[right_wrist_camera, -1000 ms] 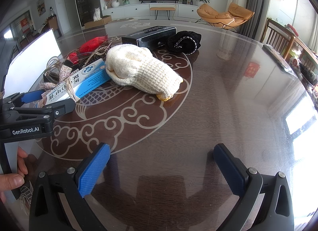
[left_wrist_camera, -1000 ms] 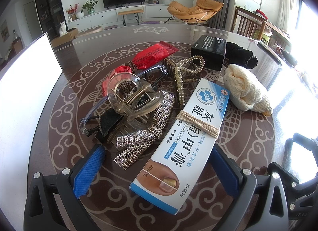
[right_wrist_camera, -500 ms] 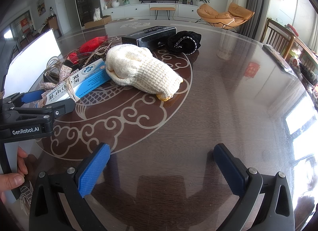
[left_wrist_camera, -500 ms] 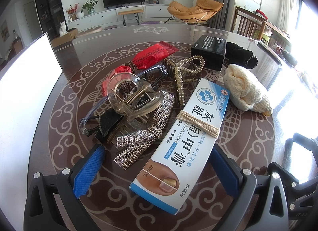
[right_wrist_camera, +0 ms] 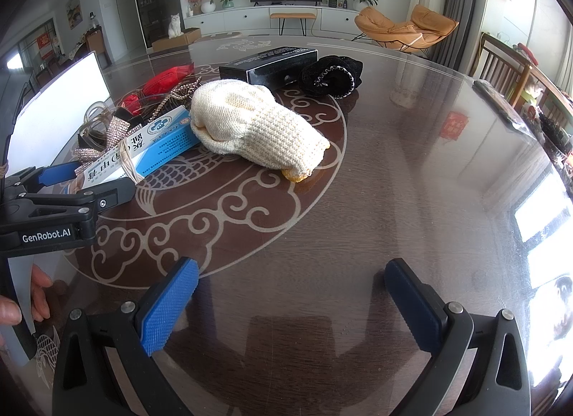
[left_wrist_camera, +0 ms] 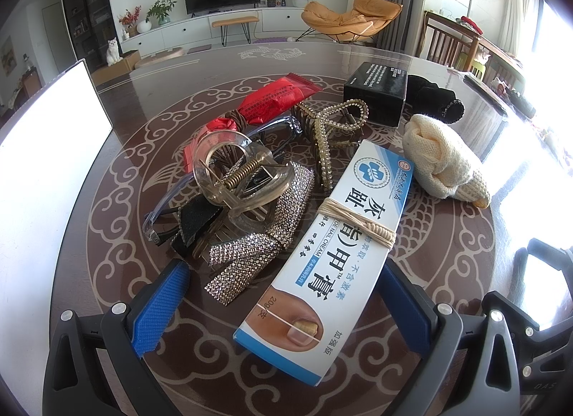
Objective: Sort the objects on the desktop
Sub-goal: 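Lower the left tool onto the clear hair claw clip and grasp it, then grasp the blue-and-white ointment box with the right tool while the left tool lifts the clear clip, then carry both items into the white cork-floored box and open both tools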
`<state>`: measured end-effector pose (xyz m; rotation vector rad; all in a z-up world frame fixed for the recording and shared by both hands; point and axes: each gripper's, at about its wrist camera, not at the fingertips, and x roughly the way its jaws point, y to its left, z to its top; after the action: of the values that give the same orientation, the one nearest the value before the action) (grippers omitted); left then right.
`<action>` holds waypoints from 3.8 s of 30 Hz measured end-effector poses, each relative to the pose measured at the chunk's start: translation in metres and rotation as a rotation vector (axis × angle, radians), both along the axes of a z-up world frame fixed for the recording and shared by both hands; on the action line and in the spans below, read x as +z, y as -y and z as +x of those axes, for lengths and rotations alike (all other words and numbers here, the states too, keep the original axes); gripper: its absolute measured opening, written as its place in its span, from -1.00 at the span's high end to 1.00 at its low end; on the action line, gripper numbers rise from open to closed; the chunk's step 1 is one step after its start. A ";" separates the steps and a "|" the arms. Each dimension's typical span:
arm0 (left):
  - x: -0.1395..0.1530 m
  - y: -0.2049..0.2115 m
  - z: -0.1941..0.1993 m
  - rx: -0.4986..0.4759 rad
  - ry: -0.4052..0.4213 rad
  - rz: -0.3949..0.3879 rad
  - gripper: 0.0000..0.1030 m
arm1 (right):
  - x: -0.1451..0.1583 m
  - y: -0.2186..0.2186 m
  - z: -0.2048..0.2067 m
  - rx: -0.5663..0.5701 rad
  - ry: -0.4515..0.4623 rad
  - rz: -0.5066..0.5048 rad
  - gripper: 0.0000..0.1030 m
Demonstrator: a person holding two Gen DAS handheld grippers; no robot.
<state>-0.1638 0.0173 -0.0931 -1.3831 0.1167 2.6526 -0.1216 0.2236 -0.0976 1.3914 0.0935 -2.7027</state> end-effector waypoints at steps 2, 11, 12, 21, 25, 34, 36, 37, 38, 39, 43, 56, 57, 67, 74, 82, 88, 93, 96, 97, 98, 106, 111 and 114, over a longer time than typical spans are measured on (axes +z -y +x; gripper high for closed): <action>0.000 0.001 0.003 -0.021 0.028 -0.002 -1.00 | 0.000 0.000 0.000 0.000 0.000 0.000 -1.00; 0.020 0.043 0.028 -0.096 0.058 -0.035 -1.00 | 0.000 0.000 0.000 0.000 0.000 0.000 -1.00; 0.027 0.049 0.027 -0.093 0.037 -0.026 -1.00 | -0.001 0.001 0.000 0.000 0.000 0.000 -1.00; 0.030 0.050 -0.043 -0.084 0.047 0.118 -1.00 | -0.001 0.000 0.000 0.000 0.000 0.000 -1.00; 0.032 0.040 -0.055 -0.098 0.030 0.151 -0.27 | -0.002 0.002 0.000 0.000 0.000 0.000 -1.00; 0.037 0.039 0.016 -0.048 0.003 0.128 0.17 | -0.002 0.002 0.000 0.000 0.000 0.000 -1.00; 0.035 0.046 0.038 -0.026 0.009 0.125 0.14 | -0.001 0.001 0.000 0.000 0.000 0.000 -1.00; 0.035 0.048 0.047 -0.025 0.010 0.121 0.09 | -0.002 0.002 0.000 0.000 0.000 0.000 -1.00; 0.034 0.048 0.053 -0.037 0.013 0.121 -0.19 | -0.001 0.001 0.000 0.000 0.000 0.000 -1.00; 0.032 0.048 0.056 -0.061 0.016 0.123 -0.62 | -0.002 0.002 0.000 0.000 0.000 0.000 -1.00; 0.027 0.043 0.058 -0.140 -0.012 0.071 -0.86 | -0.002 0.002 -0.001 -0.001 0.000 0.000 -1.00; 0.027 0.073 0.100 0.021 -0.092 0.113 0.18 | 0.009 -0.001 -0.012 -0.028 0.179 -0.372 -0.99; 0.027 0.072 0.103 0.027 -0.090 0.106 0.18 | 0.009 0.007 -0.019 -0.030 0.212 -0.426 -0.99; 0.024 0.087 0.119 0.059 -0.085 0.149 0.18 | 0.014 0.145 -0.076 -0.002 0.210 -0.041 -0.11; 0.037 0.099 0.137 0.033 -0.136 0.296 0.19 | 0.040 0.109 -0.029 0.153 0.162 -0.042 0.14; 0.084 0.118 0.159 0.053 -0.216 0.430 0.19 | 0.086 0.083 0.022 0.296 0.159 -0.018 0.14; 0.144 0.169 0.173 0.101 -0.309 0.420 0.19 | 0.135 0.141 0.009 0.368 0.062 -0.105 0.14; 0.158 0.243 0.176 0.255 -0.314 0.304 0.19 | 0.185 0.237 0.005 0.502 -0.019 -0.201 0.14; 0.140 0.291 0.175 0.365 -0.264 0.240 0.19 | 0.199 0.305 0.013 0.615 -0.045 -0.246 0.14; 0.131 0.304 0.174 0.397 -0.235 0.222 0.19 | 0.198 0.328 0.017 0.652 -0.037 -0.258 0.14; 0.122 0.317 0.172 0.424 -0.208 0.212 0.19 | 0.194 0.349 0.019 0.686 -0.023 -0.266 0.14; 0.069 0.367 0.164 0.563 -0.016 0.177 -0.27 | 0.114 0.451 0.027 0.726 0.121 -0.221 0.11; 0.075 0.364 0.168 0.596 -0.067 0.147 -0.94 | 0.087 0.455 0.028 0.661 0.147 -0.213 -0.57; 0.079 0.355 0.170 0.603 -0.100 0.114 -0.94 | 0.098 0.436 0.030 0.653 0.094 -0.243 -0.58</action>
<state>0.0061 -0.3382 -0.0143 -1.4207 -0.5140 3.1334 -0.0916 -0.2122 0.0005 1.1562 0.1703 -2.0358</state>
